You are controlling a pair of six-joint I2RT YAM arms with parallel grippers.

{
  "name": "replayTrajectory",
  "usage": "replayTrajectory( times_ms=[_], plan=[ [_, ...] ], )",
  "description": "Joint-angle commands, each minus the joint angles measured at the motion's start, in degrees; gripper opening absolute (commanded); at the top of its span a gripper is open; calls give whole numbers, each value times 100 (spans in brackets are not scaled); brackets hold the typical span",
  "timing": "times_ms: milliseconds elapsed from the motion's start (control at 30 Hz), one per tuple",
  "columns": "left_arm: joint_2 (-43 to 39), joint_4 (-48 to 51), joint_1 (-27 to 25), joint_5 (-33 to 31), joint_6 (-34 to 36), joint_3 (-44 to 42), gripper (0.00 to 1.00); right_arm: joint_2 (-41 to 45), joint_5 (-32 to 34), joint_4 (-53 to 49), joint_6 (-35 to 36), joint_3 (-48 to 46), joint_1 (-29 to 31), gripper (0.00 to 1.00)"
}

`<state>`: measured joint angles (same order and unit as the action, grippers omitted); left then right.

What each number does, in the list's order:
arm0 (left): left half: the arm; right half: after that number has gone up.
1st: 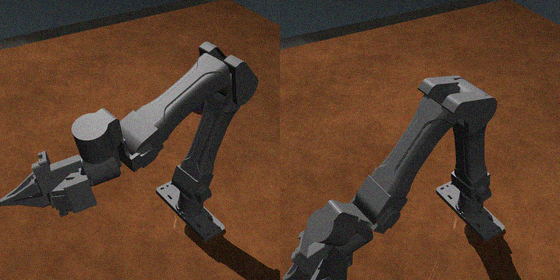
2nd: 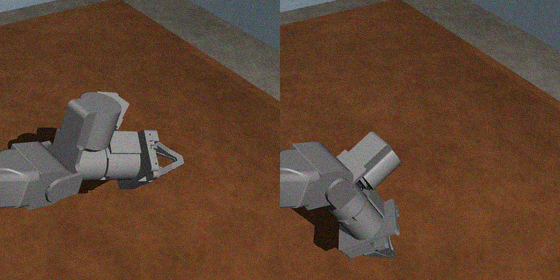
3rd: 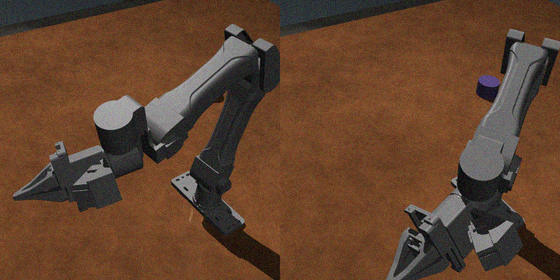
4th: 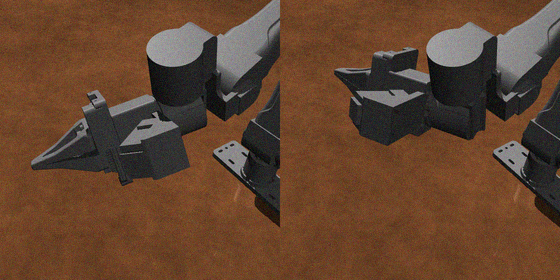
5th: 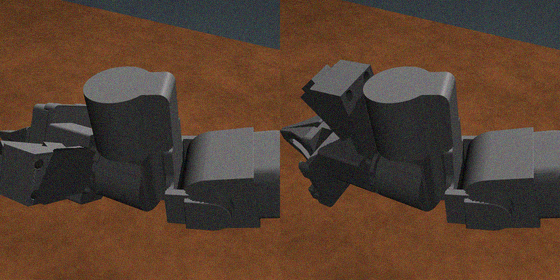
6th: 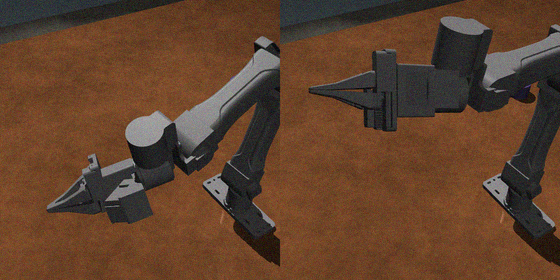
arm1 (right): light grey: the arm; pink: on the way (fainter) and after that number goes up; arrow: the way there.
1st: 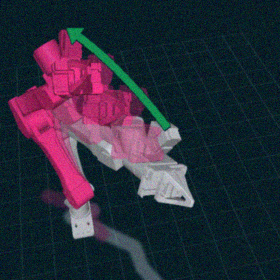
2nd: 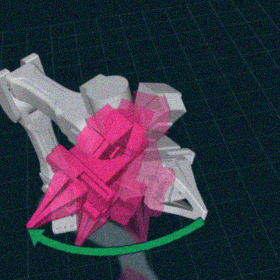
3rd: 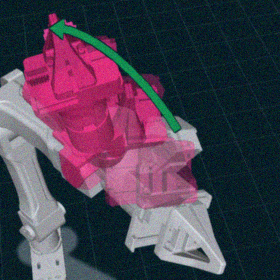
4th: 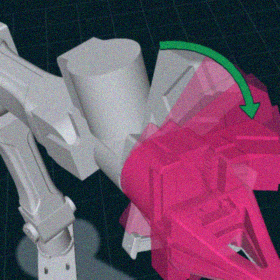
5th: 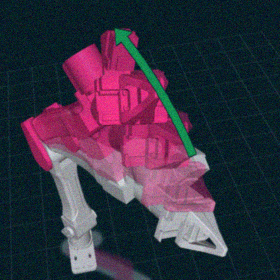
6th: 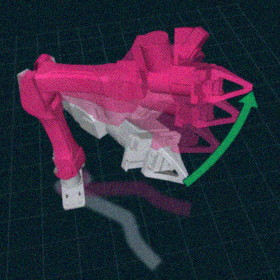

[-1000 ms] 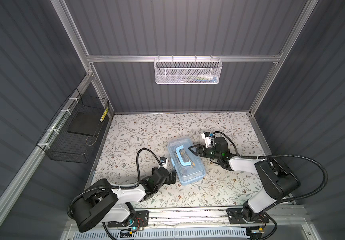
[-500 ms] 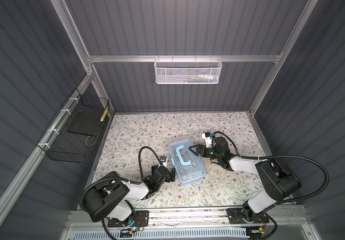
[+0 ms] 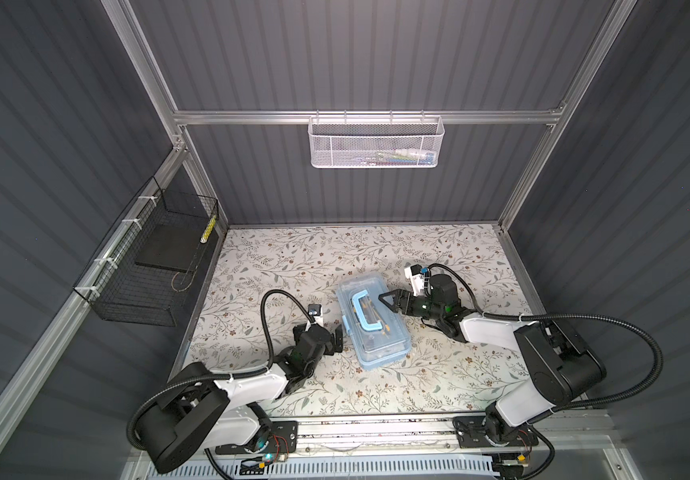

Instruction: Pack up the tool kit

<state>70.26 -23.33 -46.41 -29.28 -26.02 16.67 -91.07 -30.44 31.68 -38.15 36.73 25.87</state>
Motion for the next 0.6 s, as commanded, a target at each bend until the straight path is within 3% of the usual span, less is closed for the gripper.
replayTrajectory(
  times_ms=[0, 233, 567],
  plan=[
    [-399, 1046, 49, -436, -523, -50, 100, -181, 20, -650, 118, -168, 7, 80],
    [-696, 654, 78, 496, -218, -198, 100, -223, -23, -602, 150, -175, -25, 81],
    [358, -638, 67, 1783, 111, -222, 100, -260, -68, -575, 106, -181, -55, 81]
  ],
)
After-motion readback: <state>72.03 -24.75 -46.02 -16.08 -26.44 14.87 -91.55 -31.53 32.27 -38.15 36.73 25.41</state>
